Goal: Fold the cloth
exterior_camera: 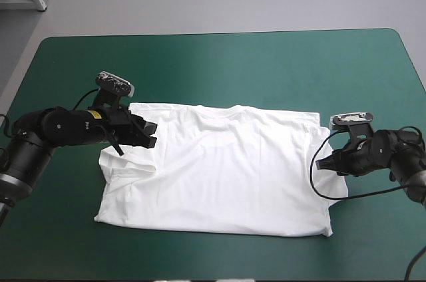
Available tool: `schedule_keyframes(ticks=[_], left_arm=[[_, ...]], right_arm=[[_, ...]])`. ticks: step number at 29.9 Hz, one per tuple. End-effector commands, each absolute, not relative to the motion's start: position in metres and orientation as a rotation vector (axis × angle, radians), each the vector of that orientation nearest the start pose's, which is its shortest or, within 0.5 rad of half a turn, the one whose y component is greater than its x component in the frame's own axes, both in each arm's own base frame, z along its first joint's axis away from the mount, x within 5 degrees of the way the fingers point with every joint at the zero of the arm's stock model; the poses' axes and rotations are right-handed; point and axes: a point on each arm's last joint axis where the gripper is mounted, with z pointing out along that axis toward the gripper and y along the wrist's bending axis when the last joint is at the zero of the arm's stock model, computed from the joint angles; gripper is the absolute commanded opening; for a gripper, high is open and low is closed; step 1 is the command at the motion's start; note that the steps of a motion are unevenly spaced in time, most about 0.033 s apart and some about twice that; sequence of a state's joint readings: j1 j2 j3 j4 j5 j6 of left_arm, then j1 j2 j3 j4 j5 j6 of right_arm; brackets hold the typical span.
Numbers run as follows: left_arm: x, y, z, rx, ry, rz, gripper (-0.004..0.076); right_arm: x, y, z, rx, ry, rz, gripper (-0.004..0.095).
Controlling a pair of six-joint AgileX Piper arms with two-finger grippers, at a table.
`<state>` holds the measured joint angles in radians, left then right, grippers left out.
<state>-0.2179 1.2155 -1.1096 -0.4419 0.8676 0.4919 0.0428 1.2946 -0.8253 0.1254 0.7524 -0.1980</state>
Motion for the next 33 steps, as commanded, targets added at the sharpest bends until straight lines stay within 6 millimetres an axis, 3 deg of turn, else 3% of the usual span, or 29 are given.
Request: schedule_keyframes(ticks=[1,11,14,16,18,22,27,33], left_arm=[[0.231,-0.084,0.373,0.604,2.219,-0.428,0.0325],[0.231,-0.082,0.372,0.621,2.231,-0.408,0.0325],[0.231,-0.082,0.372,0.62,2.232,-0.409,0.0325],[0.231,-0.082,0.371,0.622,2.233,-0.404,0.0325],[0.231,-0.082,0.371,0.622,2.233,-0.404,0.0325],[0.231,-0.082,0.371,0.622,2.233,-0.404,0.0325],[0.231,-0.082,0.371,0.621,2.235,-0.406,0.0325],[0.231,-0.082,0.372,0.617,2.227,-0.399,0.0325]], right_arm=[[0.256,0.016,0.253,-0.225,2.606,0.07,0.0383],[0.274,0.016,0.224,-0.225,2.673,0.066,0.037],[0.274,0.016,0.221,-0.229,2.686,0.069,0.026],[0.274,0.016,0.222,-0.237,2.687,0.069,0.0106],[0.272,0.016,0.224,-0.237,2.682,0.069,-0.0017],[0.268,0.014,0.235,-0.225,2.645,0.042,-0.0014],[0.253,0.01,0.264,-0.214,2.542,-0.025,-0.0014],[0.24,0.014,0.276,-0.212,2.532,0.048,-0.0014]])
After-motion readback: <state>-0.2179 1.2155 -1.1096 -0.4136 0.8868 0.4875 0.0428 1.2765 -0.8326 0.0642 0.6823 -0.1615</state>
